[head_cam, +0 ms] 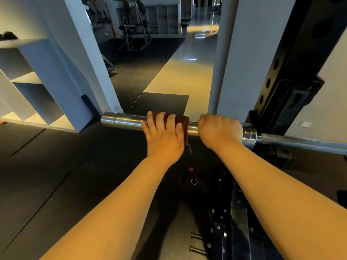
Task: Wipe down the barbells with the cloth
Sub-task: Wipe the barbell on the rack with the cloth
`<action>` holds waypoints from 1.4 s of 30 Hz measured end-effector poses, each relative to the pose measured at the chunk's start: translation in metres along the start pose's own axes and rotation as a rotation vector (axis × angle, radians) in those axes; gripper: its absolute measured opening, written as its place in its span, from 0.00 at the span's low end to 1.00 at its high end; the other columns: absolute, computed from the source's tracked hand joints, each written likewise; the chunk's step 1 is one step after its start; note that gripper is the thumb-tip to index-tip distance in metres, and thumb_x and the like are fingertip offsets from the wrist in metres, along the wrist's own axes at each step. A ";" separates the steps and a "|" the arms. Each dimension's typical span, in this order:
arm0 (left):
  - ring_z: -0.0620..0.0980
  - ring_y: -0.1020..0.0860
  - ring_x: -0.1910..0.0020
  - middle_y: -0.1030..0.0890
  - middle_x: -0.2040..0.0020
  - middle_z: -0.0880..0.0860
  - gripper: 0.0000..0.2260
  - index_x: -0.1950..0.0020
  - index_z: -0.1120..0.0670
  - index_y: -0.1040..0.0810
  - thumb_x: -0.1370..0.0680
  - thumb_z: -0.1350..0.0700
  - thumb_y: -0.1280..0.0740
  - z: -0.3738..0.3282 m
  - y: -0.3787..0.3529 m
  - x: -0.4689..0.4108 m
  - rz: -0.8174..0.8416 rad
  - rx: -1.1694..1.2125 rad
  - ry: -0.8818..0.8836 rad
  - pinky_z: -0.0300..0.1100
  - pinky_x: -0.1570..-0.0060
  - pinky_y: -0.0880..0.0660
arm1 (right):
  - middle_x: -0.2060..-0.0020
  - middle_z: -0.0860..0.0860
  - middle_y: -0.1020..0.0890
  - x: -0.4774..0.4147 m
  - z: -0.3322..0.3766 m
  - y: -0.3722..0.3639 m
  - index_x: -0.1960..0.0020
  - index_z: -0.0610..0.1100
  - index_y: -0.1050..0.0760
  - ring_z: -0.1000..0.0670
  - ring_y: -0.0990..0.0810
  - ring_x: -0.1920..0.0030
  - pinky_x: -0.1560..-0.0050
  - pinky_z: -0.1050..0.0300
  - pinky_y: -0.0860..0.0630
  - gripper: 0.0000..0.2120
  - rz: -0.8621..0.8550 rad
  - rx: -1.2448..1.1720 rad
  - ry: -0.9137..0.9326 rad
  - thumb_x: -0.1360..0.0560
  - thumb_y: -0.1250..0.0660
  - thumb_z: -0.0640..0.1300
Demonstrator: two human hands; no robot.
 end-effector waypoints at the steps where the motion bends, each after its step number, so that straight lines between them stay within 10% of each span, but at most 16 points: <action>1: 0.64 0.55 0.19 0.41 0.21 0.56 0.22 0.22 0.51 0.38 0.15 0.45 0.49 -0.002 0.006 0.004 -0.004 0.033 -0.050 0.61 0.25 0.65 | 0.68 0.48 0.39 0.000 0.000 0.000 0.41 0.40 0.28 0.45 0.30 0.65 0.65 0.52 0.29 0.08 0.001 0.006 0.008 0.18 0.41 0.41; 7: 0.59 0.41 0.21 0.32 0.26 0.54 0.24 0.23 0.50 0.35 0.16 0.42 0.54 0.065 0.022 -0.011 -0.005 -0.073 -0.227 0.61 0.20 0.53 | 0.65 0.49 0.35 -0.001 0.002 0.003 0.39 0.42 0.29 0.44 0.30 0.63 0.65 0.51 0.30 0.10 0.029 0.033 -0.017 0.18 0.39 0.43; 14: 0.65 0.52 0.19 0.38 0.23 0.58 0.29 0.22 0.52 0.37 0.18 0.42 0.59 0.039 0.016 -0.006 0.034 0.005 -0.153 0.61 0.25 0.69 | 0.49 0.46 0.20 -0.021 0.014 -0.005 0.38 0.43 0.26 0.41 0.19 0.52 0.59 0.49 0.30 0.11 0.175 0.065 -0.159 0.19 0.40 0.41; 20: 0.56 0.40 0.20 0.27 0.28 0.51 0.25 0.24 0.49 0.32 0.15 0.41 0.53 0.097 0.033 -0.028 0.020 -0.133 -0.459 0.63 0.21 0.54 | 0.54 0.48 0.18 -0.045 0.075 -0.010 0.45 0.44 0.25 0.42 0.18 0.58 0.63 0.52 0.29 0.09 0.026 0.040 -0.132 0.18 0.43 0.43; 27: 0.59 0.49 0.18 0.32 0.24 0.54 0.24 0.26 0.49 0.33 0.16 0.43 0.57 0.119 0.030 -0.024 0.013 0.017 -0.190 0.66 0.23 0.62 | 0.62 0.49 0.20 -0.042 0.080 -0.010 0.53 0.45 0.28 0.45 0.21 0.65 0.67 0.56 0.30 0.07 -0.013 0.131 -0.175 0.18 0.42 0.44; 32: 0.58 0.55 0.17 0.44 0.17 0.54 0.26 0.21 0.49 0.38 0.16 0.41 0.55 0.119 0.027 -0.023 0.018 -0.010 -0.411 0.63 0.21 0.61 | 0.58 0.50 0.21 -0.039 0.077 -0.006 0.50 0.46 0.28 0.44 0.20 0.62 0.65 0.55 0.30 0.10 -0.037 0.118 -0.165 0.17 0.46 0.47; 42: 0.56 0.53 0.18 0.36 0.21 0.54 0.23 0.23 0.50 0.33 0.15 0.45 0.54 0.145 0.035 -0.023 -0.040 0.144 -0.126 0.57 0.22 0.65 | 0.59 0.51 0.22 -0.040 0.077 -0.013 0.49 0.46 0.30 0.47 0.28 0.67 0.67 0.56 0.36 0.10 0.015 0.236 -0.182 0.19 0.49 0.47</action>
Point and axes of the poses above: each hand's wrist, its own x-axis away from the middle knuckle, its own y-axis out of the back of the hand, z = x × y, the point moved 2 cm from there along -x, towards the middle knuckle
